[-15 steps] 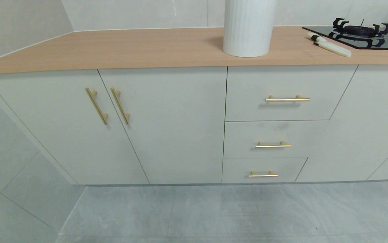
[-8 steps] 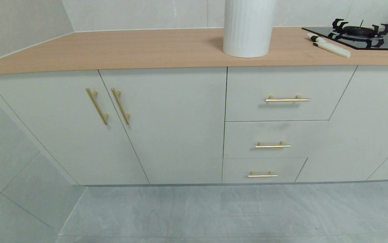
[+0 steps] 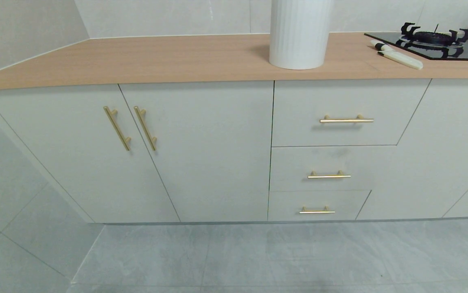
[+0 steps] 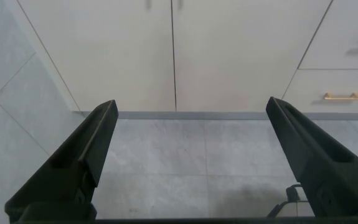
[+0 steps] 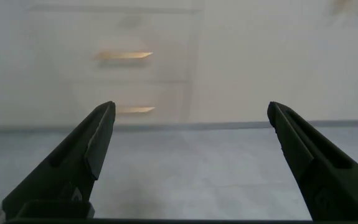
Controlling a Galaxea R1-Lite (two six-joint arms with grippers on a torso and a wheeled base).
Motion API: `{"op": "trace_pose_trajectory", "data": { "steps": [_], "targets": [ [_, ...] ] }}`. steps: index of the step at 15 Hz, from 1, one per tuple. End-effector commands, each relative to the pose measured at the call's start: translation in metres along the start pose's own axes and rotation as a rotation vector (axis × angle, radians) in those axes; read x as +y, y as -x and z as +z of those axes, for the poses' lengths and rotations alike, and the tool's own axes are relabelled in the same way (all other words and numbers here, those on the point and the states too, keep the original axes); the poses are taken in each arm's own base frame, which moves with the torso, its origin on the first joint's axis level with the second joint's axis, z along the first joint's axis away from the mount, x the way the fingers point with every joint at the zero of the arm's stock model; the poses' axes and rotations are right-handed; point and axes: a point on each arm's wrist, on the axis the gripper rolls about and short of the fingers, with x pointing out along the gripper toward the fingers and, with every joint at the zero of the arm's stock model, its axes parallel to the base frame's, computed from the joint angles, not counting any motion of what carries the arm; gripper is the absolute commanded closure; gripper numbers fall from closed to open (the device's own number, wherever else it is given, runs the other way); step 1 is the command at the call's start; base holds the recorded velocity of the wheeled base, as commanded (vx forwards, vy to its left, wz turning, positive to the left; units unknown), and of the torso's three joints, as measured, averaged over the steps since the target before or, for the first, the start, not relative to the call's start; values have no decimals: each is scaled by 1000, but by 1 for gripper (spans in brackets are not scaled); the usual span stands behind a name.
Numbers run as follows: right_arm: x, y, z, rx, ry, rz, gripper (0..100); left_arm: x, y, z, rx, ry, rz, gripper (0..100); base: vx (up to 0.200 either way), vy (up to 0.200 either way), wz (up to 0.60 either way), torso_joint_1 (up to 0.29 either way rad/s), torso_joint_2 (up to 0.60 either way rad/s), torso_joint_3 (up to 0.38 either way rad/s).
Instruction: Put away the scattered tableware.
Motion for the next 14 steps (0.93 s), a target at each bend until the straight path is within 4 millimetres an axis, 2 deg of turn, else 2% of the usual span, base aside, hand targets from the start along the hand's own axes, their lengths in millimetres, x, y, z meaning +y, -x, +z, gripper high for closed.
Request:
{"op": "trace_pose_trajectory", "data": {
  "steps": [1,12,14],
  "targets": [
    [0,-1,-2,7,-5,6,0,0,0,0,0,1,1,0,0,0,0,0,0,0],
    [0,-1,-2,7,-59,7,0,0,0,0,0,-2,0,0,0,0,0,0,0,0],
    [0,-1,-2,7,-59,7,0,0,0,0,1,-2,0,0,200,0,0,2,2,0]
  ]
}}
